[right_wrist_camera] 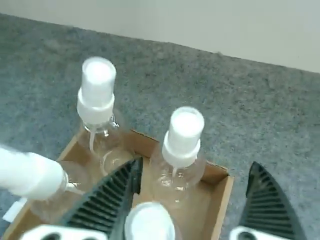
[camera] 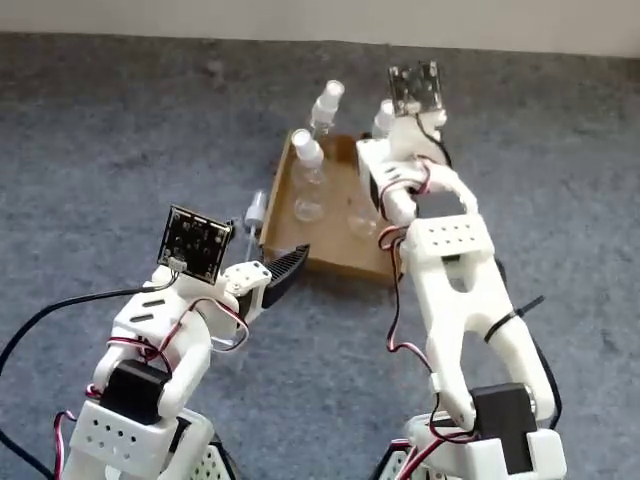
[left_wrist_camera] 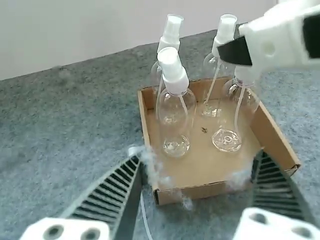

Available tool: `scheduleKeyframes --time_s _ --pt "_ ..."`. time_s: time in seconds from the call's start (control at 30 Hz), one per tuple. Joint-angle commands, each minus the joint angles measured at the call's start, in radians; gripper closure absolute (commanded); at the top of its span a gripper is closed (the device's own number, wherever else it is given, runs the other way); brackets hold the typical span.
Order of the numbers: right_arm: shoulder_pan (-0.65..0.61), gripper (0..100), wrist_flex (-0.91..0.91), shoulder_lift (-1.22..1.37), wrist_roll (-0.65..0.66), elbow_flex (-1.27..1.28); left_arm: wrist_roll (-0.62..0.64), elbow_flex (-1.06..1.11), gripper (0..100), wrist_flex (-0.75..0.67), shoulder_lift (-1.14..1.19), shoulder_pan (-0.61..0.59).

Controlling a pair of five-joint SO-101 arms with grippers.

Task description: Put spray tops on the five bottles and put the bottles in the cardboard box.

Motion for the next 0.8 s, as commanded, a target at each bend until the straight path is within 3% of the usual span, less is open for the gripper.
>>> scheduleKeyframes --time_s 0.0,0.23,0.5,0.6,0.77 --pt "-0.010 72.8 0.087 -0.021 0.006 -0.139 -0.009 -0.004 72 -0.002 -0.008 0.005" --pt "-0.012 72.8 0.174 -0.021 0.009 -0.211 -0.009 -0.004 72 -0.002 -0.005 0.005" --pt "-0.039 72.8 0.406 -0.021 0.006 -0.463 -0.009 -0.012 72 -0.002 -0.008 -0.019" --pt "-0.062 72.8 0.527 -0.021 0.011 -0.572 -0.009 -0.061 72 0.003 -0.001 -0.117" --pt "-0.174 72.8 0.750 -0.021 0.012 -0.682 -0.091 -0.193 72 0.095 0.004 -0.424"
